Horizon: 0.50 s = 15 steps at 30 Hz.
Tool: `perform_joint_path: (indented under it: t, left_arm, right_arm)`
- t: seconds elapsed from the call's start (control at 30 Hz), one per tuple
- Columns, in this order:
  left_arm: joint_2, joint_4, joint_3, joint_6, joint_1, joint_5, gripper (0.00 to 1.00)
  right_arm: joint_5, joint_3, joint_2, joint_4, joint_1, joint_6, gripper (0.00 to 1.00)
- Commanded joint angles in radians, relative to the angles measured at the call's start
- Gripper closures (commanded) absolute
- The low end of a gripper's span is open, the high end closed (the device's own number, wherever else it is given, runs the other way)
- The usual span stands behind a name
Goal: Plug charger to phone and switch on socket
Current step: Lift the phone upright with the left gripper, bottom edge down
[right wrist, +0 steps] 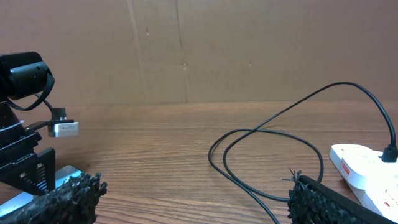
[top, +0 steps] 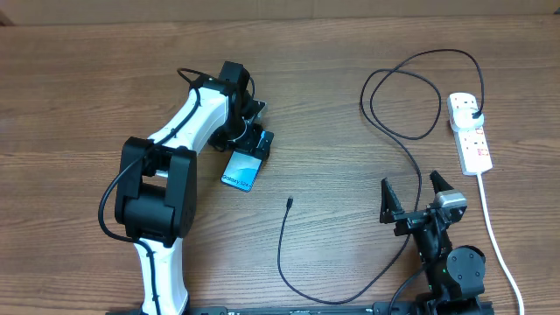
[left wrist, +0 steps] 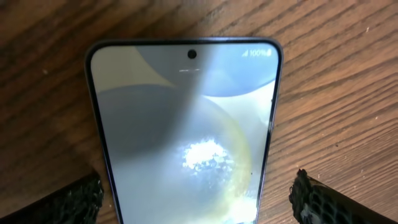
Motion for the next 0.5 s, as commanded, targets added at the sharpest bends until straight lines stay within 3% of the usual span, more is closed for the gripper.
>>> perform_joint_path:
  t: [0.0, 0.27, 0.47]
  left_arm:
    - [0.035, 0.031, -0.031, 0.001, -0.013, 0.042, 0.0]
    - [0.035, 0.147, -0.03, -0.003, -0.014, 0.046, 0.0]
    - [0.035, 0.121, -0.023, -0.016, -0.019, -0.094, 0.0]
  right_arm:
    - [-0.002, -0.011, -0.008, 0.006, 0.005, -0.001, 0.0]
    - [-0.002, -0.011, -0.008, 0.006, 0.005, -0.001, 0.0]
    - [-0.002, -0.011, -0.008, 0.006, 0.005, -0.001, 0.0]
